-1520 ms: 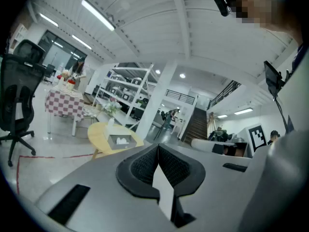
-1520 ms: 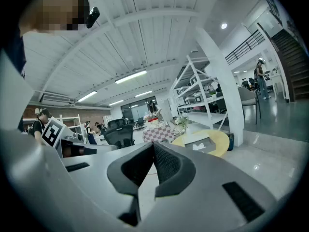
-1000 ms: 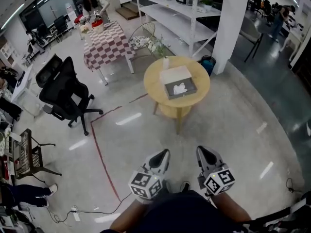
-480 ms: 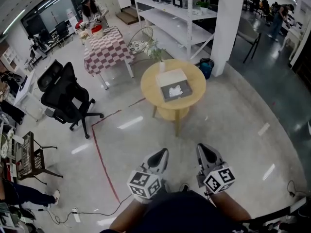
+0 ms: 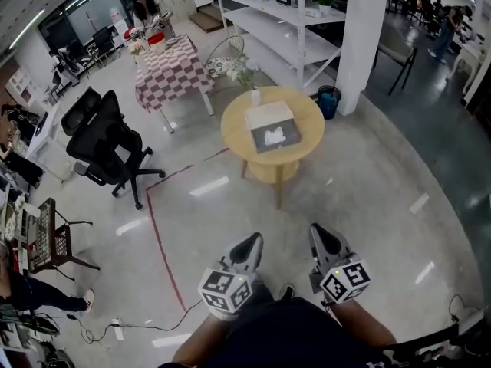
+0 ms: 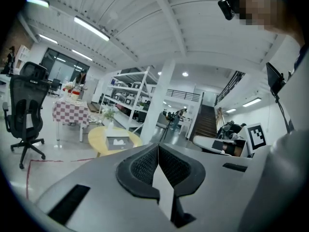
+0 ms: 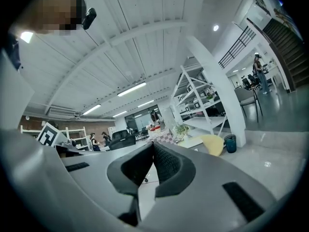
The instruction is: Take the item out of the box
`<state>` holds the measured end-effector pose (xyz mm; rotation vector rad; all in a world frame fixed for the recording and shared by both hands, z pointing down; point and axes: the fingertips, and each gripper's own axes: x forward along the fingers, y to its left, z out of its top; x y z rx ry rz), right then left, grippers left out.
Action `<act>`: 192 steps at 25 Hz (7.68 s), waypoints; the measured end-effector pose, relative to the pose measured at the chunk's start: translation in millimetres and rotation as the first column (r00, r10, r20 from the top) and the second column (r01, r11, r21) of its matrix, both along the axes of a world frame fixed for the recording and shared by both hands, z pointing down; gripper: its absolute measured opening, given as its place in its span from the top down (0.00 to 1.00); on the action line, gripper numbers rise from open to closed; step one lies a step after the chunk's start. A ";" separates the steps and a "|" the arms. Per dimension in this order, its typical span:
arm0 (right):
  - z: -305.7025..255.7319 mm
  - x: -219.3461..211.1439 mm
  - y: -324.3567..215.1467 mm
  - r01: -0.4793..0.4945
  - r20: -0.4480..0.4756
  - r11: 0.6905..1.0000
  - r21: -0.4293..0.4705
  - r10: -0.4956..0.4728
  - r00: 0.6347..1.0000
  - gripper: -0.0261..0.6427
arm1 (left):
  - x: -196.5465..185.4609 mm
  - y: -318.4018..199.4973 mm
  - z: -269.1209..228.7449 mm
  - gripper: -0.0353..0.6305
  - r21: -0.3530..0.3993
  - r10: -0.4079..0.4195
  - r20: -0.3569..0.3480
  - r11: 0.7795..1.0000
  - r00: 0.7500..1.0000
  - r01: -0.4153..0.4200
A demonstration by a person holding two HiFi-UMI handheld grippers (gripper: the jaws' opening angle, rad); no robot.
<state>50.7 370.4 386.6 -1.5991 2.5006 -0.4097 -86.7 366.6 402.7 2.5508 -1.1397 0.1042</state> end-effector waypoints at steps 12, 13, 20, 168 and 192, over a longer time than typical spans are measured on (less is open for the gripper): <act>13.4 9.0 -51.8 -0.049 -0.015 0.998 -0.045 0.048 0.999 0.94 | 0.9 -63.8 4.1 0.92 -0.008 0.025 -0.019 1.000 1.000 -0.026; 13.5 8.4 -60.0 -0.056 -0.018 0.997 -0.047 0.056 0.998 0.94 | 0.1 -73.1 3.8 0.92 -0.007 0.032 -0.023 0.999 0.999 -0.032; 12.4 -8.6 -129.8 -0.099 -0.040 0.993 -0.064 0.097 0.994 0.94 | -13.8 -152.5 4.7 0.92 -0.019 0.076 -0.043 0.997 0.996 -0.077; 141.4 115.2 -560.8 -0.264 0.013 0.864 -0.429 0.298 0.955 0.94 | 139.2 -577.1 307.6 0.81 -0.635 0.569 0.356 0.730 0.741 -0.254; 146.3 138.6 -552.8 -0.310 0.010 0.844 -0.438 0.350 0.937 0.94 | 133.8 -572.0 339.5 0.91 -0.697 0.636 0.465 0.692 0.616 -0.188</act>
